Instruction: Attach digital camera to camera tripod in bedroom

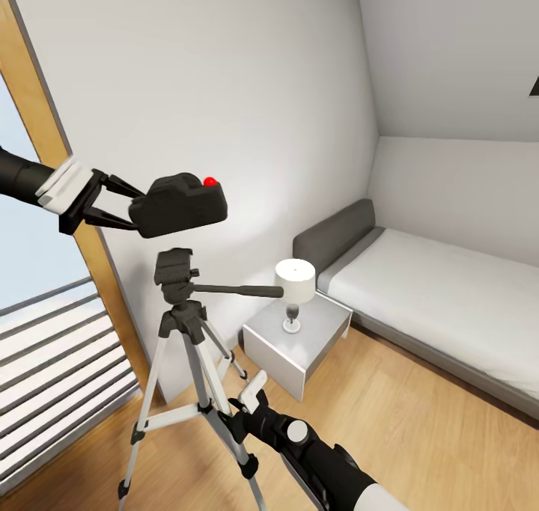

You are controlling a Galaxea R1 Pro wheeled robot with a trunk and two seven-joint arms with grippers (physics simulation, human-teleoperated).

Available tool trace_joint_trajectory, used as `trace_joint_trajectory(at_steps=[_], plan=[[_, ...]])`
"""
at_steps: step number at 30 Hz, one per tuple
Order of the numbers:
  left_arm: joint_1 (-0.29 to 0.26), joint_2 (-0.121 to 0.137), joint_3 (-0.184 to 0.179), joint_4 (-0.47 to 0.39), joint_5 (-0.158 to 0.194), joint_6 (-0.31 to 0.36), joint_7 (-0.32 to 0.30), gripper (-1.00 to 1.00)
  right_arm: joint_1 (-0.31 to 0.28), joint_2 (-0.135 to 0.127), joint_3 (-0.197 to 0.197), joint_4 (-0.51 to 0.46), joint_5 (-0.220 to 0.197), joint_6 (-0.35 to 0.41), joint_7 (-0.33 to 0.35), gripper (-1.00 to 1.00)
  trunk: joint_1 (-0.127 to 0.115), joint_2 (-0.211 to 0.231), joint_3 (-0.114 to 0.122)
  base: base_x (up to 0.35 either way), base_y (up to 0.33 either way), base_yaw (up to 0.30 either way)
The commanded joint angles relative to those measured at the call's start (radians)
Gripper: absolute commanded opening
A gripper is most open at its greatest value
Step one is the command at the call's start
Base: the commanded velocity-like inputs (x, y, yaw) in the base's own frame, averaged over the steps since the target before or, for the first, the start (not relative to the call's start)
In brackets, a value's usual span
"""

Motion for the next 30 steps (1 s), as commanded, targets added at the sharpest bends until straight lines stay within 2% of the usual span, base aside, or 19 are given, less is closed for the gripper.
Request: trace_joint_trajectory(at_steps=[1,3,9,10,16,23,30], plan=[[-0.004,0.006,-0.005,-0.006,0.007,0.012,-0.001,-1.0,-0.002,0.0,0.001,0.001,-0.006,-0.003,0.001,-1.0,0.0,-0.002,-0.002,0.0,0.0,0.0],[-0.005,0.011,-0.005,-0.012,0.007,0.017,-0.001,-1.0,-0.002,0.0,0.001,0.001,-0.007,-0.003,0.001,-1.0,0.0,-0.002,-0.002,0.0,0.0,0.0],[-0.008,0.057,-0.005,-0.053,0.015,0.039,-0.003,-1.0,-0.002,0.0,0.002,0.001,-0.007,-0.003,0.001,-1.0,0.0,-0.002,-0.002,0.0,0.0,0.0],[-0.008,0.057,-0.005,-0.053,0.015,0.039,-0.003,-1.0,-0.002,0.0,0.002,0.001,-0.007,-0.003,0.001,-1.0,0.0,-0.002,-0.002,0.0,0.0,0.0],[-0.015,0.095,-0.02,-0.073,0.044,0.046,-0.005,-1.0,-0.002,0.0,0.002,0.001,-0.008,-0.003,0.001,-1.0,0.0,-0.002,-0.002,0.0,0.0,0.0],[-0.03,0.111,-0.027,-0.081,0.071,0.048,-0.006,-1.0,-0.002,0.0,0.002,0.001,-0.009,-0.003,0.001,-1.0,0.0,-0.002,-0.002,0.0,0.0,0.0],[-0.035,0.117,-0.03,-0.084,0.078,0.055,-0.006,-1.0,-0.002,0.0,0.002,0.001,-0.01,-0.003,0.001,-1.0,0.0,-0.002,-0.002,0.0,0.0,0.0]])
